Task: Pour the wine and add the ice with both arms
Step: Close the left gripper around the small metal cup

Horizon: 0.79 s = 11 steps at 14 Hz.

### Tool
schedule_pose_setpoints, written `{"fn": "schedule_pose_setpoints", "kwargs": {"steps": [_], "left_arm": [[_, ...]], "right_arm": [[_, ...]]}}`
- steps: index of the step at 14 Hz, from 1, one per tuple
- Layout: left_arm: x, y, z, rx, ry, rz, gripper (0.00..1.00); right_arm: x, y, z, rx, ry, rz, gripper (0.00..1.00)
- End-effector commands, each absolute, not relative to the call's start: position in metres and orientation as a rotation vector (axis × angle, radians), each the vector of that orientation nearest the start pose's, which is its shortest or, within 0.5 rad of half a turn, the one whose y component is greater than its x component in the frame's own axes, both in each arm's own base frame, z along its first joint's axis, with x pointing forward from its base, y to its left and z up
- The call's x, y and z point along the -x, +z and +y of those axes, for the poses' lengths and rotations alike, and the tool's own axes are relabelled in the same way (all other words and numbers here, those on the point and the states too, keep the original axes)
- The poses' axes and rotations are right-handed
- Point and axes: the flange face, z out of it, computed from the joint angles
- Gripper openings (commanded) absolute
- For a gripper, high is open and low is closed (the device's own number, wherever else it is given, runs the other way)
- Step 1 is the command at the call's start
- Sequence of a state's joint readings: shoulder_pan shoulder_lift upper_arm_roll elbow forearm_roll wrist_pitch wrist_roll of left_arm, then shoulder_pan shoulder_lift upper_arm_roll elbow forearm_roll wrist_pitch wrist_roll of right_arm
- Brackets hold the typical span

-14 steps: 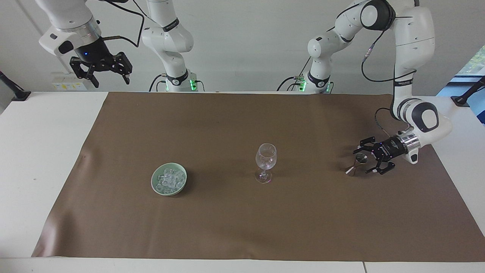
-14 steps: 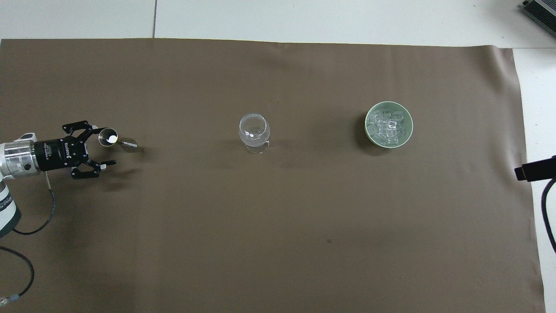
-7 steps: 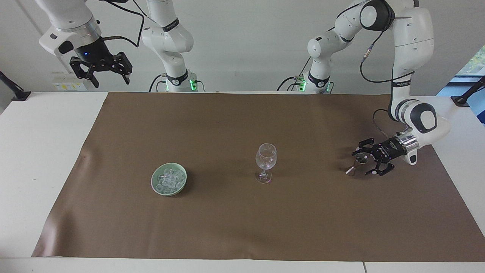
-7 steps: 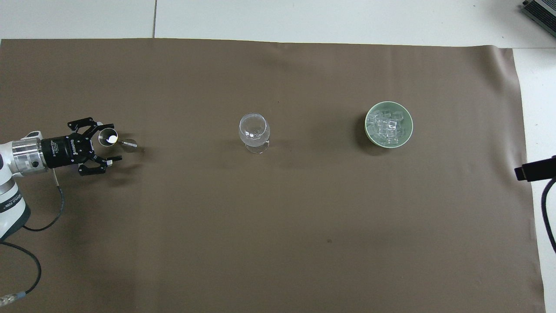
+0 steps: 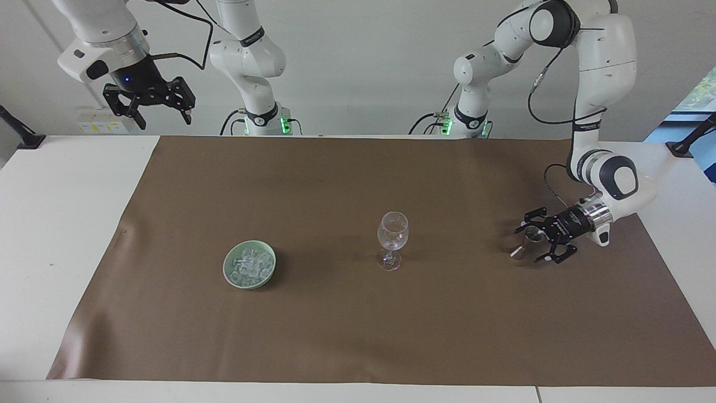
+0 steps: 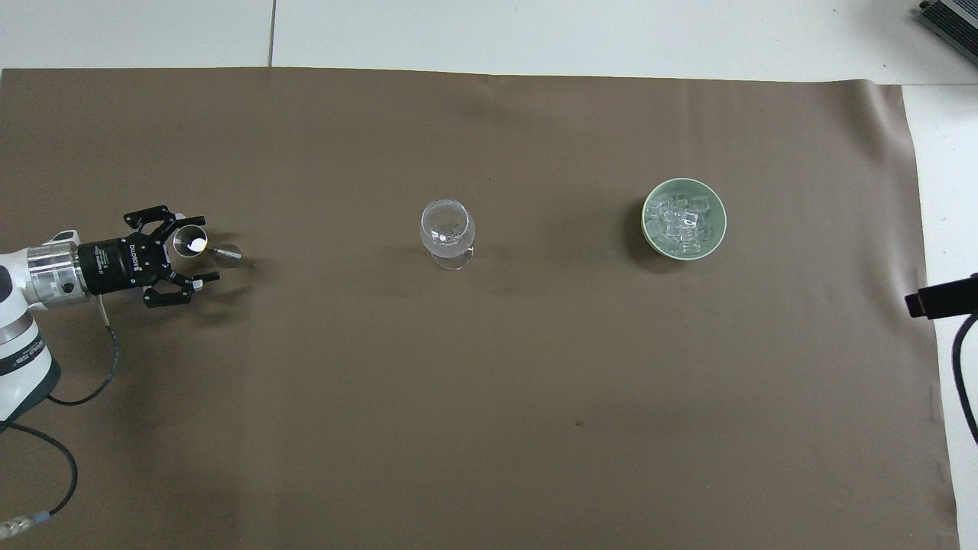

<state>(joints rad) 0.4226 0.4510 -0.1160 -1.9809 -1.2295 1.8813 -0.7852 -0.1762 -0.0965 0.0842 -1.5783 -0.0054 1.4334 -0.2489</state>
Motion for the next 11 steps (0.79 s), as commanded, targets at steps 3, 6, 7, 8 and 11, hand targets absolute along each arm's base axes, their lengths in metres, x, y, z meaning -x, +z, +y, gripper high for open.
{"fn": "schedule_pose_setpoints", "kwargs": {"steps": [3, 6, 7, 8, 11], "left_arm": [[-0.5728, 0.2405, 0.1074, -1.216, -0.828, 1.677, 0.87], [-0.5731, 0.2422, 0.1067, -1.217, -0.833, 1.669, 0.7], [-0.5731, 0.2423, 0.1065, -1.218, -0.834, 1.667, 0.68], [-0.5729, 0.2423, 0.1074, -1.217, -0.833, 1.668, 0.66], [-0.5729, 0.2423, 0.1074, -1.217, -0.833, 1.668, 0.58]], "right_arm": [[-0.5063, 0.6625, -0.0457, 3.129, 0.074, -0.268, 1.0], [-0.5063, 0.6625, -0.0457, 3.129, 0.074, -0.268, 1.0], [-0.5063, 0.6625, -0.0457, 3.129, 0.074, -0.268, 1.0], [-0.5058, 0.6633, -0.0456, 3.13, 0.072, -0.269, 1.0], [-0.5063, 0.6625, -0.0457, 3.129, 0.074, -0.268, 1.0]]}}
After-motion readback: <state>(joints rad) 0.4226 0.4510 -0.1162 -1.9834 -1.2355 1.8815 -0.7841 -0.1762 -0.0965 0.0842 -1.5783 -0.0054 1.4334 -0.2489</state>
